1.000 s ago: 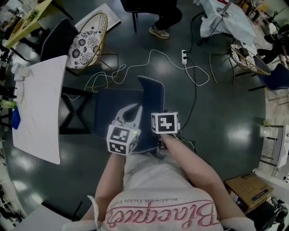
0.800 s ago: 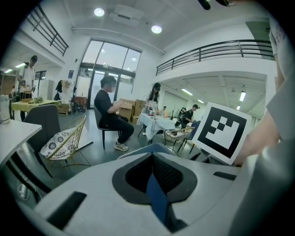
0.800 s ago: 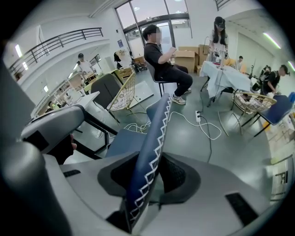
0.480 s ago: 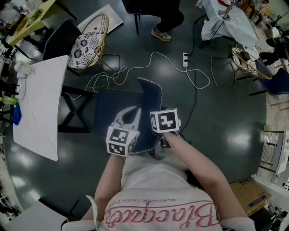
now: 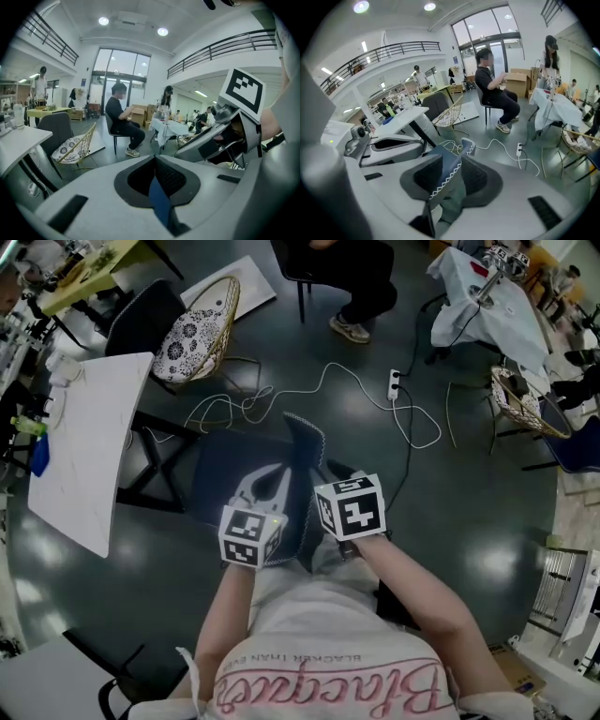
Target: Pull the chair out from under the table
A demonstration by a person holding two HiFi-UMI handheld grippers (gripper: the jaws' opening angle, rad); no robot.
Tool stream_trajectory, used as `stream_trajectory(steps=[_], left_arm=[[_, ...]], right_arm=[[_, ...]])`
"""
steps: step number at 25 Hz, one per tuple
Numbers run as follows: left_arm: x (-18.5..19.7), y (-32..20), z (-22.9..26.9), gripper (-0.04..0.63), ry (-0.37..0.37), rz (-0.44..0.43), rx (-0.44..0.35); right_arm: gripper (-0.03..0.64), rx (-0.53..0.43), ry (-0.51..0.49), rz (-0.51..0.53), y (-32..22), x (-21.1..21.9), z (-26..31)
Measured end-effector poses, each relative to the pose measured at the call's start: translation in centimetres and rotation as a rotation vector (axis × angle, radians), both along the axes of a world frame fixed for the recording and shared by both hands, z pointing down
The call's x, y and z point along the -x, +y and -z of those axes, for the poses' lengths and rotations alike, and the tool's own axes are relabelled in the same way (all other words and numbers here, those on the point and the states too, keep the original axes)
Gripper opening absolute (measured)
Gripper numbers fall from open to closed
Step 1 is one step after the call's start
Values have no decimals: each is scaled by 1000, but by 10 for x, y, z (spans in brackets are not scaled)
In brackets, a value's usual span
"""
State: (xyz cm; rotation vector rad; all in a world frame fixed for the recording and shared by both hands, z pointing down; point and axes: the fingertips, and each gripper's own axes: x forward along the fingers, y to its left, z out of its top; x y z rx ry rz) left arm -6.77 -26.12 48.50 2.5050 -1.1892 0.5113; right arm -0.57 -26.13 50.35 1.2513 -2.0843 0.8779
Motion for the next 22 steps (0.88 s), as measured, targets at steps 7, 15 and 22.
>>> stream_trajectory(steps=[7,15,22], left_arm=[[-20,1,32,5,24,49,-78],[-18,8,69,5,43,69,-148],[-6,14,101,6,50,52,-198]], right_arm=[[59,-183,-33,162,1,3,34],[5,-372,-221,253,8,22,94],[3,-631,-294,307,20,36,161]])
